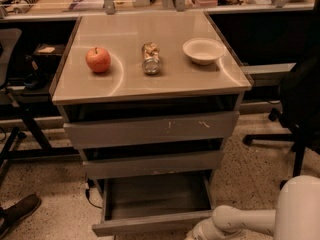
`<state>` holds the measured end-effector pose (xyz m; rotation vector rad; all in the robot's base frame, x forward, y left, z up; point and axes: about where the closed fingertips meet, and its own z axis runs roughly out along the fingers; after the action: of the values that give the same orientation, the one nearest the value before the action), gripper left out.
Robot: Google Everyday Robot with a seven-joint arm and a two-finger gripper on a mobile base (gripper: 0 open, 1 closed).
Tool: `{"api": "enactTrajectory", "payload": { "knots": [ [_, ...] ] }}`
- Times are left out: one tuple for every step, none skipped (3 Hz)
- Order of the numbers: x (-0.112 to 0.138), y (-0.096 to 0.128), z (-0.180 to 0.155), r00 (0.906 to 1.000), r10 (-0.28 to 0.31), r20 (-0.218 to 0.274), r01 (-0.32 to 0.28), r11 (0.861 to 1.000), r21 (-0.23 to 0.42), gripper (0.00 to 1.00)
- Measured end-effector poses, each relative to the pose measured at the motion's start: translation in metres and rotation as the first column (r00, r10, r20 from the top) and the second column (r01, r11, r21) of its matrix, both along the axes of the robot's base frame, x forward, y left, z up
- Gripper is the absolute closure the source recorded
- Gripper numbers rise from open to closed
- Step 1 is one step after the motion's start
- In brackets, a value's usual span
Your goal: Close bottom drawer
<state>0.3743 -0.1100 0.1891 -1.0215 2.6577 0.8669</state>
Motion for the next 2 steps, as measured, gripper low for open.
{"api": "enactTrajectory", "payload": {
  "knots": [
    [0.0001,0.0,0.0,1.0,0.0,0.0,0.0,1.0,0.0,0.69],
    [0.0076,0.0031,-0.0031,0.9998,0.008,0.019,-0.009,1.0,0.023,0.91]
  ]
}}
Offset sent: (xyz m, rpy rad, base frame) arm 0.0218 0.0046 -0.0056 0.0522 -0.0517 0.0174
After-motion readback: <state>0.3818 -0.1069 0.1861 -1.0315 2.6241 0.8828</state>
